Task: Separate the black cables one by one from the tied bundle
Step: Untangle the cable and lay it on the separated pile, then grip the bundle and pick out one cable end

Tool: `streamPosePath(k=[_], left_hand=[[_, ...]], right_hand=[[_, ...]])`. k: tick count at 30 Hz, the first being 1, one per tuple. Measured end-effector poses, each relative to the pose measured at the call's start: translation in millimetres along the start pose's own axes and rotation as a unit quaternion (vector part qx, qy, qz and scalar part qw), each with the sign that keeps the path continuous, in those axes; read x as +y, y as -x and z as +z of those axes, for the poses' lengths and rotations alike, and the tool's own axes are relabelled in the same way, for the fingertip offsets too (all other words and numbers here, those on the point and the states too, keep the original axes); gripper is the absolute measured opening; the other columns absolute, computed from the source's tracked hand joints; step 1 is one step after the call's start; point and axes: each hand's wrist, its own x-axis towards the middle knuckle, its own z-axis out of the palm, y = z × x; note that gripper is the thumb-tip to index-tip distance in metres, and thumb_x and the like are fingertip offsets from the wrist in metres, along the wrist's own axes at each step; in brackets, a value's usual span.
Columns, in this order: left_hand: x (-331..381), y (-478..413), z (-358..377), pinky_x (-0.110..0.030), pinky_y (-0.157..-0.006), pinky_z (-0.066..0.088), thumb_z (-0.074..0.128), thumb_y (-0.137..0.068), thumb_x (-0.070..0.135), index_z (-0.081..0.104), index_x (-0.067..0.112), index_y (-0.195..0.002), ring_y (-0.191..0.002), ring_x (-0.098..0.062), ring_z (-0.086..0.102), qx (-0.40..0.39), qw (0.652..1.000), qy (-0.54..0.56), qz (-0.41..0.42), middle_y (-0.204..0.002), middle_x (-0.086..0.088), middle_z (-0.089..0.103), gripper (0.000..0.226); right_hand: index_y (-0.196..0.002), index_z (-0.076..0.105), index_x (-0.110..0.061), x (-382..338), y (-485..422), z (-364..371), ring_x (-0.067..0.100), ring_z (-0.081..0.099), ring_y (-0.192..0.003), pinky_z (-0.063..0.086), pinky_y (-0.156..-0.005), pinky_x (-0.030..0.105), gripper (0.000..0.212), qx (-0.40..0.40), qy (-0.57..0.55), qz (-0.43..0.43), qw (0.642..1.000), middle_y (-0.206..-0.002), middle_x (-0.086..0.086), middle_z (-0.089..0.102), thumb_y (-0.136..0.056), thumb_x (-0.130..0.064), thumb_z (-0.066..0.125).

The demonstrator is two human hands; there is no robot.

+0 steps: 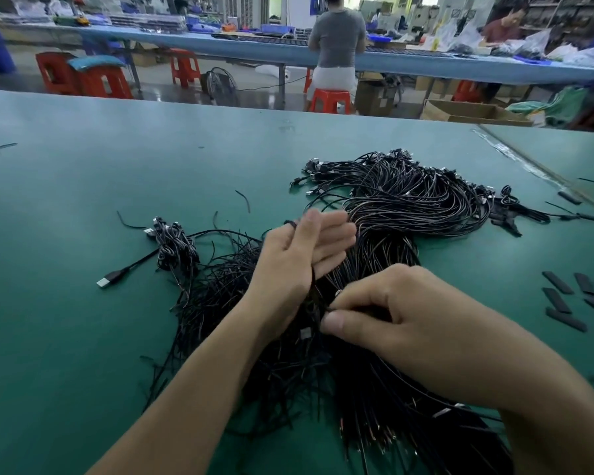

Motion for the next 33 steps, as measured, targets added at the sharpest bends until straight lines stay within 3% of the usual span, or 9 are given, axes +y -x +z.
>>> streamPosePath(k=[4,7,11,15,18,21,24,28,33], left_hand=[[6.7,10.7,-0.8,-0.018,-0.057,0.055,0.034,-0.109,0.032,0.076,0.017,-0.074,-0.064,-0.008,0.071,-0.137,0.977,-0.163,-0.035,-0.068,0.0,0.073,0.057],[14.3,14.2,0.8,-0.019,-0.041,0.047,0.029,-0.106,0.047,0.073,0.015,-0.068,-0.049,-0.015,0.066,-0.236,0.95,-0.154,-0.134,-0.063,-0.007,0.07,0.067],[23.2,14.9,-3.6,-0.011,-0.029,0.027,0.031,-0.1,0.056,0.064,0.017,-0.055,-0.027,-0.003,0.04,-0.288,0.936,-0.043,-0.196,-0.043,0.001,0.054,0.068],[33.5,9.6,-8.3,-0.011,-0.027,0.027,0.043,-0.094,0.042,0.062,0.014,-0.06,-0.029,0.001,0.041,-0.286,0.91,0.226,-0.199,-0.043,0.006,0.049,0.048],[35.8,5.6,-3.3,-0.011,-0.036,0.044,0.052,-0.093,0.038,0.077,0.007,-0.074,-0.043,-0.004,0.061,-0.157,0.918,0.32,-0.174,-0.058,0.0,0.066,0.044],[24.1,-1.4,0.6,-0.02,-0.057,0.059,0.042,-0.102,0.034,0.077,-0.003,-0.089,-0.074,-0.018,0.076,-0.028,0.955,0.274,-0.109,-0.088,-0.014,0.077,0.052],[13.5,-4.2,0.9,-0.024,-0.07,0.06,0.038,-0.106,0.034,0.068,-0.002,-0.101,-0.088,-0.023,0.076,0.002,0.986,0.152,-0.067,-0.096,-0.017,0.076,0.048],[9.8,8.6,2.4,-0.021,-0.058,0.055,0.037,-0.107,0.034,0.075,0.008,-0.08,-0.066,-0.016,0.072,-0.12,0.984,-0.074,-0.104,-0.074,-0.01,0.075,0.053],[18.6,16.0,0.1,-0.013,-0.034,0.034,0.032,-0.104,0.052,0.066,0.019,-0.056,-0.035,-0.005,0.046,-0.265,0.933,-0.149,-0.191,-0.048,0.001,0.057,0.067]], right_hand=[[-0.077,0.072,-0.029,-0.4,3.8,-10.3,0.005,0.059,-0.06,0.043,-0.058,0.021,0.023,0.129,-0.022,-0.032,0.991,-0.066,-0.01,0.067,-0.086,-0.045,0.057],[-0.072,0.074,-0.032,9.9,3.5,-17.1,0.005,0.06,-0.059,0.042,-0.056,0.016,0.015,0.237,-0.051,-0.038,0.969,-0.063,-0.012,0.067,-0.083,-0.043,0.071],[-0.075,0.076,-0.032,20.4,-1.8,-14.1,0.01,0.052,-0.052,0.042,-0.053,0.025,0.008,0.321,-0.106,-0.005,0.941,-0.059,-0.007,0.065,-0.08,-0.038,0.074],[-0.078,0.076,-0.031,23.8,-7.9,-4.8,0.009,0.043,-0.047,0.035,-0.046,0.025,0.019,0.212,-0.055,0.067,0.973,-0.051,-0.002,0.055,-0.091,-0.037,0.064],[-0.066,0.066,-0.029,12.6,-9.2,2.1,0.009,0.039,-0.045,0.036,-0.046,0.025,0.031,0.064,-0.032,0.082,0.994,-0.048,-0.005,0.047,-0.094,-0.039,0.06],[-0.067,0.054,-0.013,3.8,-7.6,5.9,0.017,0.045,-0.049,0.043,-0.052,0.034,0.039,0.007,-0.006,0.058,0.998,-0.051,-0.003,0.048,-0.096,-0.038,0.058],[-0.075,0.063,-0.016,2.4,-0.9,-0.7,0.016,0.054,-0.055,0.047,-0.057,0.033,0.032,0.026,0.017,0.003,1.0,-0.059,0.001,0.058,-0.096,-0.04,0.058],[-0.083,0.073,-0.036,10.1,4.9,-12.3,0.001,0.059,-0.064,0.039,-0.058,0.013,0.015,0.16,0.024,-0.022,0.987,-0.064,-0.017,0.064,-0.09,-0.045,0.064],[-0.071,0.073,-0.029,28.4,-0.1,-15.9,0.007,0.066,-0.08,0.046,-0.073,0.019,0.015,0.24,-0.06,-0.013,0.969,-0.082,-0.011,0.069,-0.072,-0.044,0.078]])
